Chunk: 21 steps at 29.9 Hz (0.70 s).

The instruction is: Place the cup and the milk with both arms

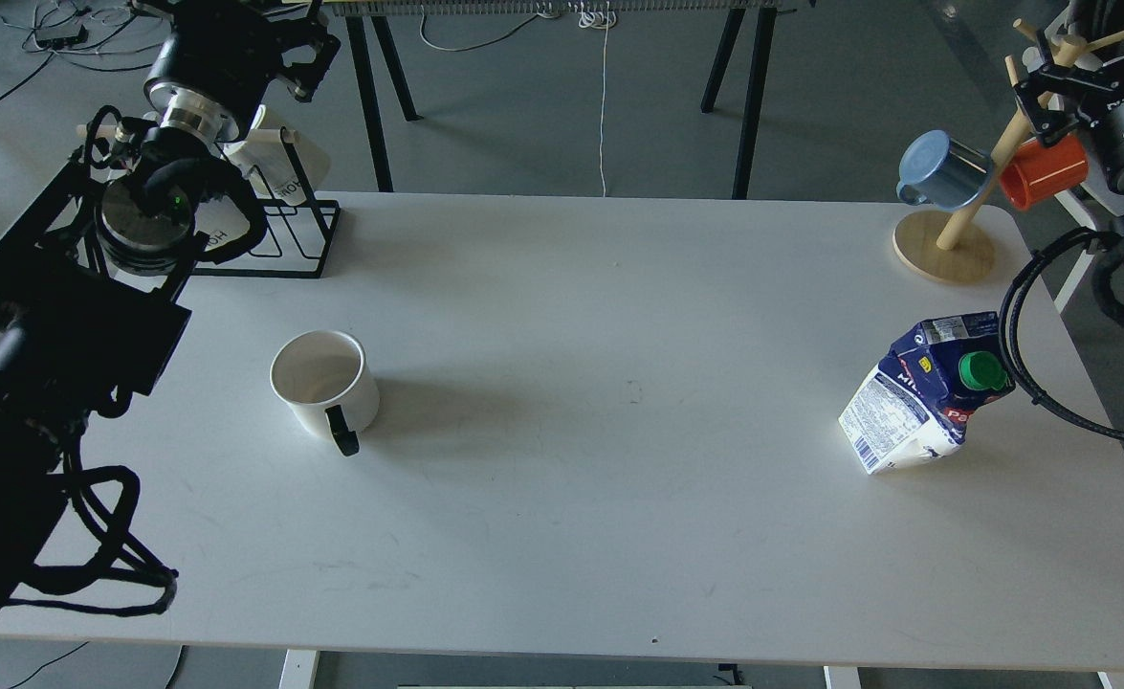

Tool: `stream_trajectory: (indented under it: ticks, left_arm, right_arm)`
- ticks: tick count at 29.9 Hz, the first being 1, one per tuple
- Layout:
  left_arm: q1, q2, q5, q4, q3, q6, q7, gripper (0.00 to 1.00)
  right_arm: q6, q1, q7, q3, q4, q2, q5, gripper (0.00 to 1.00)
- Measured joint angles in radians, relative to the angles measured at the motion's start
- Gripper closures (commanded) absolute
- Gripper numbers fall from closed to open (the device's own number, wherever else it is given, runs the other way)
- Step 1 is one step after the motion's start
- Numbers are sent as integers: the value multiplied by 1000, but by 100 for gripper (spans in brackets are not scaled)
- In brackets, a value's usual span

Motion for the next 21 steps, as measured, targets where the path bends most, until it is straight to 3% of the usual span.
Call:
stream_trajectory:
  ticks: [13,21]
  left_arm:
    - [-4,21,6,-13,15,-5,15,1]
    - [-57,164,137,-105,221,-8,5,1]
  right_arm:
    - [0,1,0,-15,17,-25,-1,1]
    - [0,11,1,-14,21,-61,-2,1]
